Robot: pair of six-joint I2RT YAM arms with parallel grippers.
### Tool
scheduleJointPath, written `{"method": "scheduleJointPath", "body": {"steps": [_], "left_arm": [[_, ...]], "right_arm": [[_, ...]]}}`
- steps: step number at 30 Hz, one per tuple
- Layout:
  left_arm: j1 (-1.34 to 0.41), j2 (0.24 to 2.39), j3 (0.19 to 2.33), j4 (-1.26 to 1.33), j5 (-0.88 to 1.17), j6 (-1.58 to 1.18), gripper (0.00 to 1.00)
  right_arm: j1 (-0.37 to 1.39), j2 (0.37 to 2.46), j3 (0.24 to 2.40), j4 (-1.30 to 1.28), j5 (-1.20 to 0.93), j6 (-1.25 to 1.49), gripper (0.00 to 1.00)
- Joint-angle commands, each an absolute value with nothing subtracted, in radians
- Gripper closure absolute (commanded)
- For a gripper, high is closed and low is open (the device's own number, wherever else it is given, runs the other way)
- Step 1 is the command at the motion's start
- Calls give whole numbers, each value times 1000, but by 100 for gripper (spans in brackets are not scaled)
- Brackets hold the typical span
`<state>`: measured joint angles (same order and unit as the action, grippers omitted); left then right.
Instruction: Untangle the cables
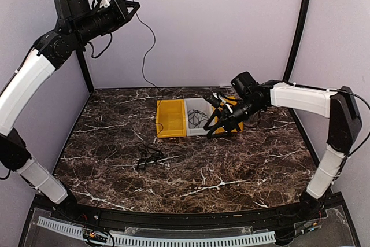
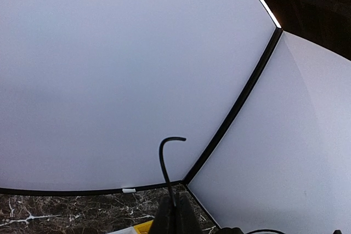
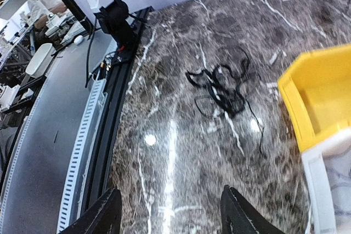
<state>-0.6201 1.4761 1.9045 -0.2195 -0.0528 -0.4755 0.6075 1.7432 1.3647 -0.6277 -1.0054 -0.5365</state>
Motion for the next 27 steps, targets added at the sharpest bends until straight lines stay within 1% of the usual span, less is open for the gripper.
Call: {"method": "scheduleJointPath", "body": {"steps": [1, 5, 8, 14, 20, 27], "left_arm": [[-621, 1552, 1975, -174, -22, -456, 100], [-621, 1605, 2005, -169, -63, -399, 100], [-621, 1634, 2005, -164, -88, -360, 100], [-621, 1681, 2047, -146, -116, -324, 100], [-620, 1650, 2056, -69, -141, -302, 100], [-622, 1613, 2052, -43, -135, -296, 100]], "right_arm": [[506, 1627, 1253, -639, -956, -576, 36], [446, 1530, 1125, -490, -898, -506, 35], [438, 1497, 1073, -457, -857, -508, 34], [436, 1528, 1068, -453, -824, -527, 34], [434, 1549, 1065, -456, -834, -535, 33], [435, 1565, 1066, -456, -833, -540, 33]]}}
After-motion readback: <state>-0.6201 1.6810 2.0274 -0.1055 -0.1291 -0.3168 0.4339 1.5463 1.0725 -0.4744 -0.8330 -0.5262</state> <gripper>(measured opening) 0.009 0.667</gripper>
